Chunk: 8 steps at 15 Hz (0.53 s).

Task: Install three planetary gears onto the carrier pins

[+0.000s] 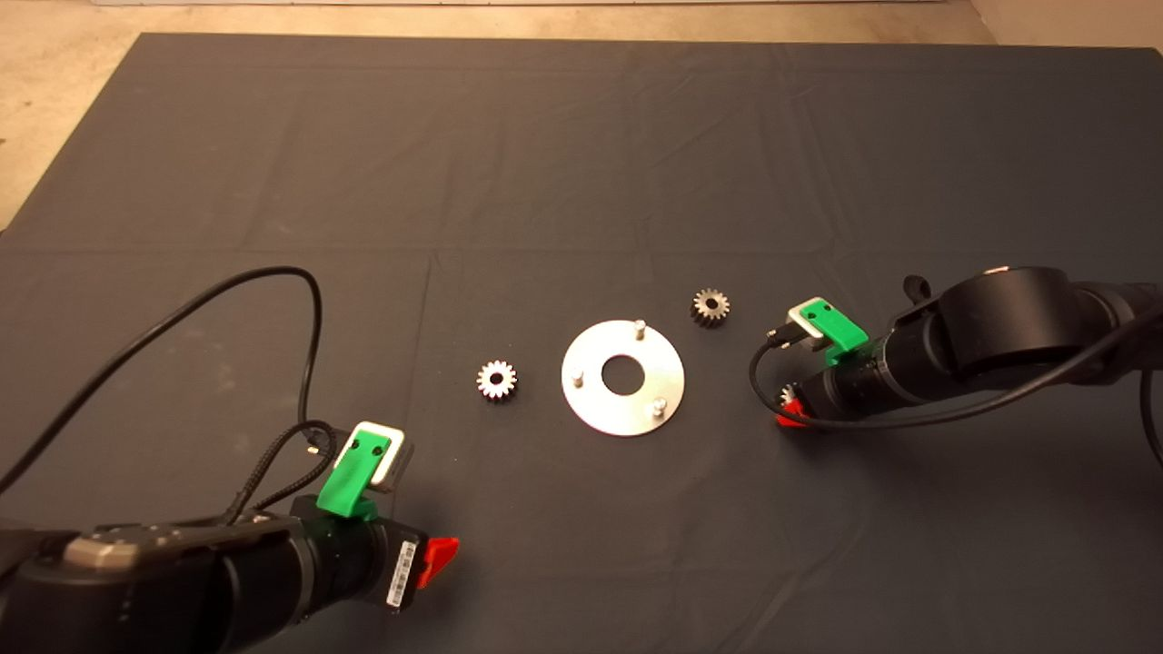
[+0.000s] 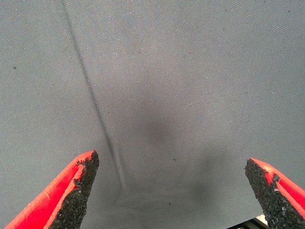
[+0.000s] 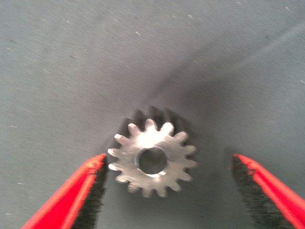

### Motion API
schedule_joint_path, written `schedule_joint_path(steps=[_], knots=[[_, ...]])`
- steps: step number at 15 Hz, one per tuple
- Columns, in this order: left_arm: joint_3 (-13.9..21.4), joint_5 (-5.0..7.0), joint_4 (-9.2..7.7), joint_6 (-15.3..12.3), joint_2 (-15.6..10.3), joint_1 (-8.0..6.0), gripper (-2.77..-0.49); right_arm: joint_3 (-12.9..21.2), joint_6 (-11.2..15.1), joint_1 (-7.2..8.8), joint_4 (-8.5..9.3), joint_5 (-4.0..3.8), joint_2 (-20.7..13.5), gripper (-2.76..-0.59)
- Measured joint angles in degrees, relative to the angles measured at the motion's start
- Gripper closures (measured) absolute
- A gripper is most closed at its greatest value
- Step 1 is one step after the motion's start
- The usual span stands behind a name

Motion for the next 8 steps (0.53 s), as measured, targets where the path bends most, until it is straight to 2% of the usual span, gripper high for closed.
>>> schedule_joint_path(steps=[1, 3, 4, 7, 8], knots=[[0.0, 0.00, 0.00, 0.0, 0.0, 0.00, -2.22, 0.0, 0.0, -0.01, 0.00, 1.11, 0.0, -1.83], [0.0, 0.00, 0.00, 0.0, 0.0, 0.00, -2.22, 0.0, 0.2, -0.01, -0.02, 2.22, 0.0, -1.82], [0.0, 0.00, 0.00, 0.0, 0.0, 0.00, -2.22, 0.0, 0.7, -0.01, -0.02, 2.25, 0.0, -1.71], [0.0, 0.00, 0.00, 0.0, -0.1, 0.00, -2.22, -0.2, 0.8, -0.01, -0.06, 2.28, 0.0, -1.68], [0.0, 0.00, 0.00, 0.0, -0.2, 0.00, -2.22, -0.2, 0.8, -0.01, -0.06, 2.25, 0.0, -1.60]])
